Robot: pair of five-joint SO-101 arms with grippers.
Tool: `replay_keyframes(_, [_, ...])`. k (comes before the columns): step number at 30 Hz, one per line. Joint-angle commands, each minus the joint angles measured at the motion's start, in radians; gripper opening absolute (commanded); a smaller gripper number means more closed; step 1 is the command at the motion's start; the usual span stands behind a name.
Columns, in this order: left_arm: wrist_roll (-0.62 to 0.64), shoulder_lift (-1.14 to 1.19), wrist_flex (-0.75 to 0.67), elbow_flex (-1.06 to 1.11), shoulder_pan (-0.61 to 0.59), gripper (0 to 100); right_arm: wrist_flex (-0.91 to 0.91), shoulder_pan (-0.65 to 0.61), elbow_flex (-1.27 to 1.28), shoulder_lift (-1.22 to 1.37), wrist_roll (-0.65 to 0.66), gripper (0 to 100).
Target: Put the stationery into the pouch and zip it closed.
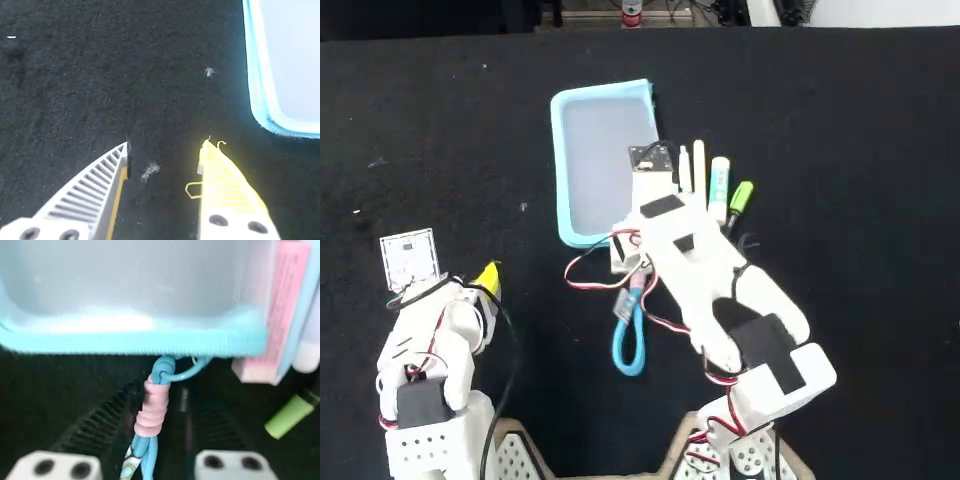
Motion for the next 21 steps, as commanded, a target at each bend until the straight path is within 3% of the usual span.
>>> replay_keyframes(1, [0.006,-0.005,0.000,-0.015,0.013,23,0.041,-0.014,-0.048,-0.012,0.130,1.2])
replay_keyframes(10, [0.003,-0.005,0.000,-0.010,0.013,23,0.097,-0.063,0.160,-0.291,0.359,1.0])
replay_keyframes(15, [0.003,-0.005,0.000,-0.012,0.013,23,0.087,-0.037,0.325,-0.470,0.394,2.4])
replay_keyframes(21, [0.003,-0.005,0.006,-0.018,0.013,23,0.094,0.057,0.315,-0.424,0.393,23.2])
